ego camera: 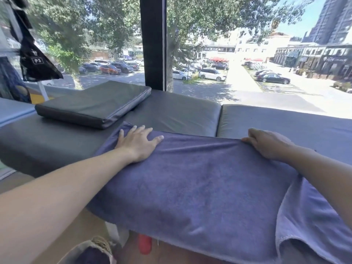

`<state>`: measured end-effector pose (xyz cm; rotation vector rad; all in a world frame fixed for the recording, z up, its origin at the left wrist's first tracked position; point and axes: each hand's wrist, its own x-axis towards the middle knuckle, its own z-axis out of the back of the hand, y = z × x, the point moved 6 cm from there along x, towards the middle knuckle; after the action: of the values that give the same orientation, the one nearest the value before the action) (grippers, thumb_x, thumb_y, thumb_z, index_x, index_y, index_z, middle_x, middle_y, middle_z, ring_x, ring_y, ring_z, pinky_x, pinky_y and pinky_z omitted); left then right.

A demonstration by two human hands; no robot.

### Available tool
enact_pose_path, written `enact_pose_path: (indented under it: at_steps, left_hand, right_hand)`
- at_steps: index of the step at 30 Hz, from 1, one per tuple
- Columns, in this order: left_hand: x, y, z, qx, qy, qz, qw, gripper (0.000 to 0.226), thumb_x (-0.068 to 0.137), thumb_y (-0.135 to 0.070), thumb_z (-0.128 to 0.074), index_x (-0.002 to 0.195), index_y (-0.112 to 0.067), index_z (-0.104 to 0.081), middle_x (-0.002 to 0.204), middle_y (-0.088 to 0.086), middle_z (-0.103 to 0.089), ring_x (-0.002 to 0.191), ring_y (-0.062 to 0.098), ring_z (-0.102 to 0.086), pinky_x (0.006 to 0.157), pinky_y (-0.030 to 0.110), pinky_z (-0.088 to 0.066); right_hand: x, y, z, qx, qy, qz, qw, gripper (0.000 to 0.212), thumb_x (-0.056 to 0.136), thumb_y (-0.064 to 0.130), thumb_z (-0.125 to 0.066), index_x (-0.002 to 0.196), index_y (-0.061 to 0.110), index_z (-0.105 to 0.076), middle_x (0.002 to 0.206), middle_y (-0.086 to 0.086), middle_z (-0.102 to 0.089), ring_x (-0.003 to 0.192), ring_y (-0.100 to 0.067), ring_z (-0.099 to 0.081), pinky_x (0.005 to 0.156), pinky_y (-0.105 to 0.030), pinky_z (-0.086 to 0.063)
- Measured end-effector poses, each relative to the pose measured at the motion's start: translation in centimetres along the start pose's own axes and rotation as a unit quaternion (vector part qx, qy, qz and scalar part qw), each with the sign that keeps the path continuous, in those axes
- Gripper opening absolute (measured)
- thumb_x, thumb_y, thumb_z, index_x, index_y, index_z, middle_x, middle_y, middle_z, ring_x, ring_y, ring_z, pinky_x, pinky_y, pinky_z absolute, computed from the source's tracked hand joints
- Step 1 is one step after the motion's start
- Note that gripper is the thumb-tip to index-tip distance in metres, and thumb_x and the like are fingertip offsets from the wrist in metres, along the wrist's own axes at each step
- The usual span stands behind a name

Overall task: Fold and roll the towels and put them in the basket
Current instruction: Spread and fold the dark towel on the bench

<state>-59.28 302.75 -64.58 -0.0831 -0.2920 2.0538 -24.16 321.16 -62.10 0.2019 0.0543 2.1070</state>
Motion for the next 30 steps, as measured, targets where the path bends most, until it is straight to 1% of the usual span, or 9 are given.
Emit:
enact_pose_path:
  at_steps: [4,11,14,16,22,24,26,28,30]
  left_hand:
    - [1.8,-0.5,0.1,-0.014,-0.009,-0.033,0.999,0.078,0.094,-0.075,-0.031,0.157,-0.029,-0.032,0.168,-0.004,-0.020,0.156,0.017,-0.008,0.126,0.046,0.000]
    - [5.7,-0.7,0.1,-0.036,-0.035,-0.057,0.997,0.062,0.099,-0.062,-0.040,0.150,-0.028,-0.042,0.164,-0.006,-0.029,0.155,0.016,-0.012,0.126,0.042,-0.005]
    - [7.4,0.0,0.5,-0.119,-0.102,-0.072,0.985,0.024,0.094,-0.049,-0.059,0.110,-0.031,-0.065,0.136,-0.006,-0.060,0.135,0.019,-0.048,0.116,0.039,-0.031]
    - [8.0,0.4,1.1,-0.168,-0.145,-0.077,0.972,0.013,0.090,-0.038,-0.069,0.084,-0.028,-0.064,0.115,-0.009,-0.069,0.114,0.018,-0.060,0.102,0.037,-0.043]
    - [8.8,-0.6,3.4,-0.050,-0.216,-0.121,0.968,0.026,0.093,-0.042,-0.067,0.081,-0.019,-0.062,0.088,-0.001,-0.066,0.100,0.024,-0.057,0.089,0.040,-0.045]
    - [8.4,-0.8,3.3,-0.017,-0.178,-0.117,0.977,0.034,0.090,-0.055,-0.065,0.085,-0.022,-0.061,0.084,-0.006,-0.058,0.094,0.019,-0.052,0.087,0.038,-0.045]
    - [8.4,-0.6,3.2,0.005,-0.080,-0.122,0.989,0.036,0.084,-0.061,-0.068,0.090,-0.027,-0.064,0.089,-0.008,-0.059,0.092,0.015,-0.052,0.088,0.034,-0.046]
    - [8.1,0.7,3.9,-0.023,0.044,-0.106,0.993,0.027,0.082,-0.048,-0.078,0.093,-0.026,-0.069,0.090,-0.008,-0.066,0.086,0.011,-0.059,0.082,0.029,-0.046]
    - [7.9,2.0,5.5,0.030,0.075,-0.094,0.992,0.013,0.084,-0.033,-0.078,0.092,-0.025,-0.072,0.092,-0.006,-0.069,0.082,0.012,-0.060,0.078,0.027,-0.045]
  right_hand:
    - [0.6,-1.0,0.3,-0.033,-0.046,0.001,0.998,0.045,0.099,0.064,-0.036,0.081,0.023,-0.037,0.075,-0.001,-0.057,0.072,-0.029,-0.056,0.069,-0.041,-0.048]
    - [2.1,-2.6,-0.4,-0.032,-0.042,-0.010,0.999,0.046,0.096,0.069,-0.033,0.083,0.025,-0.039,0.077,-0.002,-0.060,0.073,-0.029,-0.058,0.068,-0.040,-0.049]
    - [2.4,-2.9,-1.1,0.004,-0.063,-0.017,0.998,0.046,0.094,0.071,-0.036,0.082,0.027,-0.042,0.078,-0.001,-0.062,0.077,-0.029,-0.059,0.070,-0.040,-0.050]
    - [2.4,-3.1,-1.2,0.015,-0.065,-0.017,0.998,0.045,0.093,0.072,-0.038,0.081,0.029,-0.044,0.079,0.001,-0.063,0.079,-0.029,-0.060,0.070,-0.040,-0.049]
    - [2.4,-2.7,-0.3,-0.026,-0.046,-0.018,0.998,0.044,0.097,0.066,-0.043,0.079,0.025,-0.044,0.077,0.002,-0.061,0.077,-0.026,-0.058,0.064,-0.037,-0.044]
    - [2.6,-2.9,-0.7,-0.006,-0.021,-0.024,0.999,0.042,0.097,0.063,-0.046,0.080,0.025,-0.048,0.079,0.001,-0.061,0.080,-0.027,-0.058,0.069,-0.037,-0.045]
    - [2.5,-3.1,-1.0,0.042,0.004,-0.023,0.999,0.036,0.097,0.057,-0.053,0.082,0.024,-0.054,0.079,0.001,-0.061,0.080,-0.024,-0.057,0.069,-0.034,-0.042]
    - [2.1,-3.2,-0.2,0.082,0.011,-0.025,0.996,0.031,0.094,0.050,-0.063,0.085,0.020,-0.062,0.078,0.003,-0.061,0.076,-0.018,-0.056,0.063,-0.030,-0.037]
    - [1.7,-4.1,0.7,0.078,0.019,-0.042,0.996,0.027,0.090,0.046,-0.070,0.086,0.019,-0.067,0.084,0.002,-0.063,0.080,-0.019,-0.057,0.067,-0.029,-0.037]
